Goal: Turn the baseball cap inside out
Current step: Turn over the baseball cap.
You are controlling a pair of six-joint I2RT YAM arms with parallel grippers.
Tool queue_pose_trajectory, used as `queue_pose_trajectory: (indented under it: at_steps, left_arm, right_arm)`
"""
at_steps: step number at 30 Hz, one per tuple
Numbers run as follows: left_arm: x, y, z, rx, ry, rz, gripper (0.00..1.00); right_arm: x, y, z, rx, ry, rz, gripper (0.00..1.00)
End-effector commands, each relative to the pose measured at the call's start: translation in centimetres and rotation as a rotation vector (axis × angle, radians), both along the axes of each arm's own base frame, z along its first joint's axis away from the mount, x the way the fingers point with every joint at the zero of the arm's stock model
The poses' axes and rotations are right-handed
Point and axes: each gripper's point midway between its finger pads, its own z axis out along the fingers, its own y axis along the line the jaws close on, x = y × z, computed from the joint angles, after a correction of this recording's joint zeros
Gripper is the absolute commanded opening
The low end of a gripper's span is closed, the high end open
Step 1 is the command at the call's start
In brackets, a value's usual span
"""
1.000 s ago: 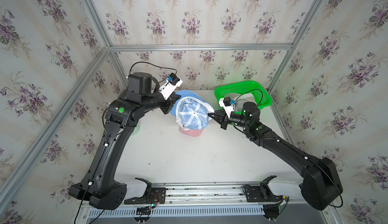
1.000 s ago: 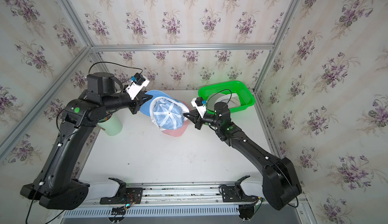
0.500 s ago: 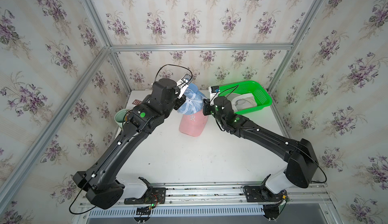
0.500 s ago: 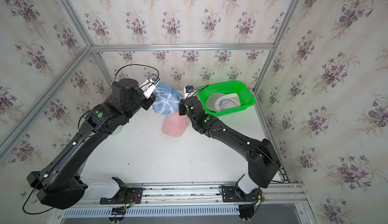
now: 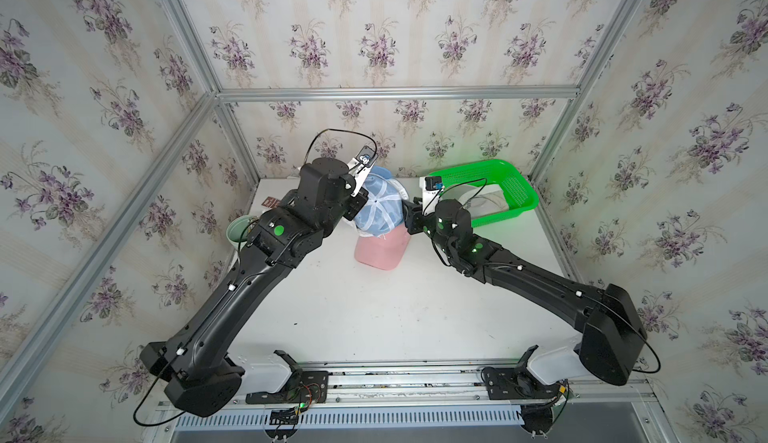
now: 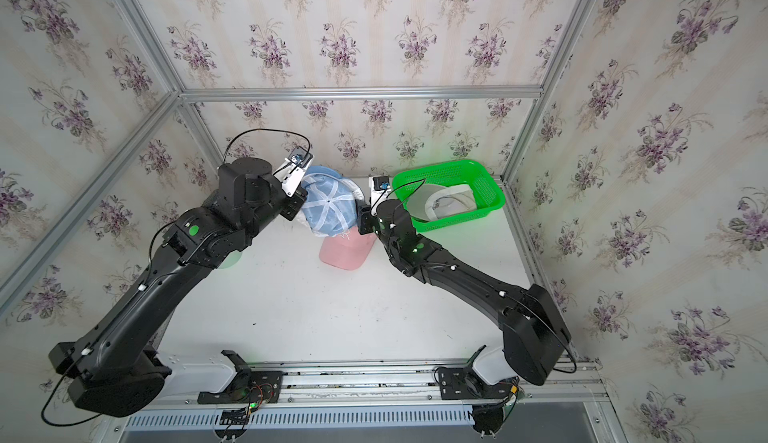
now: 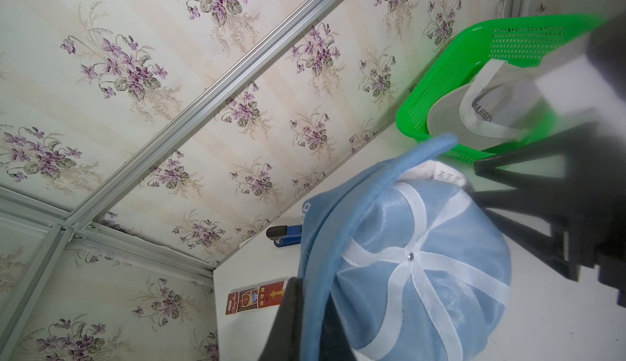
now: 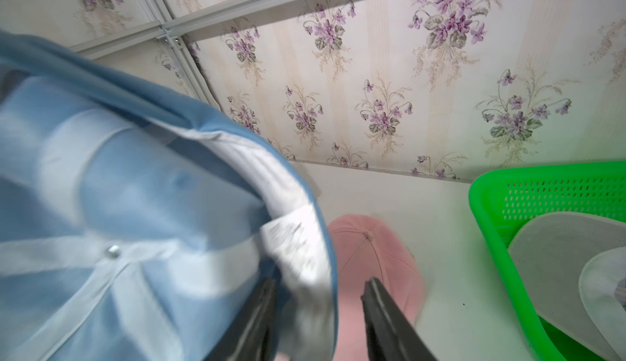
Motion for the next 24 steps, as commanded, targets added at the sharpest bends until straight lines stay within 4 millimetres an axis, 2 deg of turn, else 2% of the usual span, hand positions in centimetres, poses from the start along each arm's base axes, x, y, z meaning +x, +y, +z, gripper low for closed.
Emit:
queue_pose_trajectory:
  at_steps: [1,4,5,8,10,13,17,21,24]
  left_arm:
    - [0.4,-0.1,1.5,-0.051,-0.040,0.014,0.00]
    - [0.5,-0.3,1.6,-0.068,-0.031,0.013,0.00]
    - [0.5,-0.5,1.7,-0.075,-0.024,0.013,0.00]
    - [0.5,-0.8,1.8,-0.101,-0.005,0.007,0.00]
    - [0.3,-1.1,1.9,-0.124,0.006,-0.005,0.00]
    - [-0.1,-1.6,2.0,-0.144,0.026,-0.022,0.00]
    - [-0.8,-2.2,2.0,-0.159,0.045,-0.033,0.00]
    - [-1.4,-2.6,1.6,-0.182,0.083,-0.050,0.00]
    - [-1.9,-3.2,1.6,-0.210,0.098,-0.087,0.00]
  right_arm:
    - [-1.7,-0.6,2.6,0.025,-0.106,0.055,0.52]
    - [-3.3,-2.1,2.9,0.054,-0.135,0.052,0.52]
    - [-4.0,-2.4,3.1,0.073,-0.151,0.071,0.49]
    - [-6.1,-1.8,4.3,0.138,-0.211,0.158,0.36]
    - [-6.7,-0.6,5.2,0.158,-0.246,0.205,0.25]
    - [-6.6,1.5,6.7,0.181,-0.311,0.241,0.10]
    - [-5.5,3.6,8.5,0.237,-0.400,0.247,0.00]
    - [-3.8,5.5,8.9,0.250,-0.443,0.243,0.00]
    - [-2.5,7.0,8.4,0.237,-0.444,0.243,0.00]
